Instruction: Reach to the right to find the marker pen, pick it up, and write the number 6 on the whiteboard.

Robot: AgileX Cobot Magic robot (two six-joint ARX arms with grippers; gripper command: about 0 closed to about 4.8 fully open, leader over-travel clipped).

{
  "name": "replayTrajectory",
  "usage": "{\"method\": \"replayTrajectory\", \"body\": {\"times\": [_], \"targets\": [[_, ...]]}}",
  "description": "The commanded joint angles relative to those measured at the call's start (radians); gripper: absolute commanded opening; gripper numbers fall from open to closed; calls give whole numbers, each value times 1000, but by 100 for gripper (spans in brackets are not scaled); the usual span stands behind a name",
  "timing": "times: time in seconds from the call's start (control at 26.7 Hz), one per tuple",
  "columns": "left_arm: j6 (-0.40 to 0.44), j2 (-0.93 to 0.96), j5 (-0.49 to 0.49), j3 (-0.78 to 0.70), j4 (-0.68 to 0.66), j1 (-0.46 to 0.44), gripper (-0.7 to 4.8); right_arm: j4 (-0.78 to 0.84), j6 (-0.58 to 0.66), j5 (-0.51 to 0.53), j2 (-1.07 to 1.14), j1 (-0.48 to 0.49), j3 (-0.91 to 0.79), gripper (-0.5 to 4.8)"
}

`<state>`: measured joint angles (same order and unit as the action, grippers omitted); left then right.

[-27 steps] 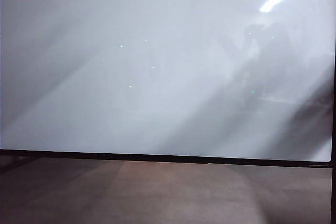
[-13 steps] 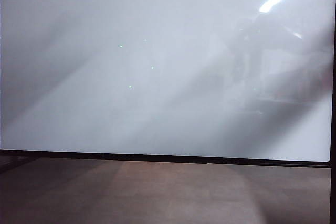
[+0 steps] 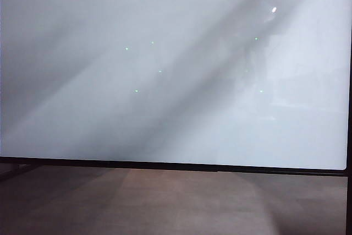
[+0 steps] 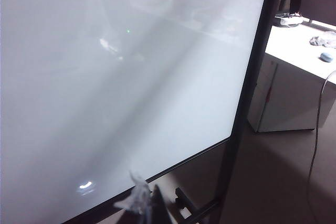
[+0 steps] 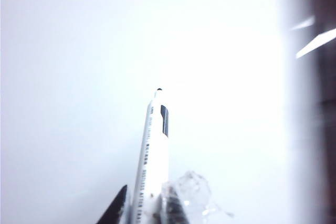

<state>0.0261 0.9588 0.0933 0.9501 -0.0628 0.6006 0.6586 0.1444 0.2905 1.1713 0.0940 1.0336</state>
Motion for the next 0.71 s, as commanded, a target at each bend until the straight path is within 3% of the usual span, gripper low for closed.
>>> {"method": "replayTrajectory", "body": {"times": [0.04,0.15,0.3,0.71], "targets": [[3,-8,-3,6,21,2,-7,-23,-49,-2,2,-152,4,-1],[3,-11,-3,6,20,2,-7,-114,-107,-106,3,-324,3,-1],[3,-27,-3,6,19,2,-7,-118,-158,-207,68,-452,3,-1],[4,-36,-3,5,11,2,-6,80,-157,-237,314,-497,1,-1]]}}
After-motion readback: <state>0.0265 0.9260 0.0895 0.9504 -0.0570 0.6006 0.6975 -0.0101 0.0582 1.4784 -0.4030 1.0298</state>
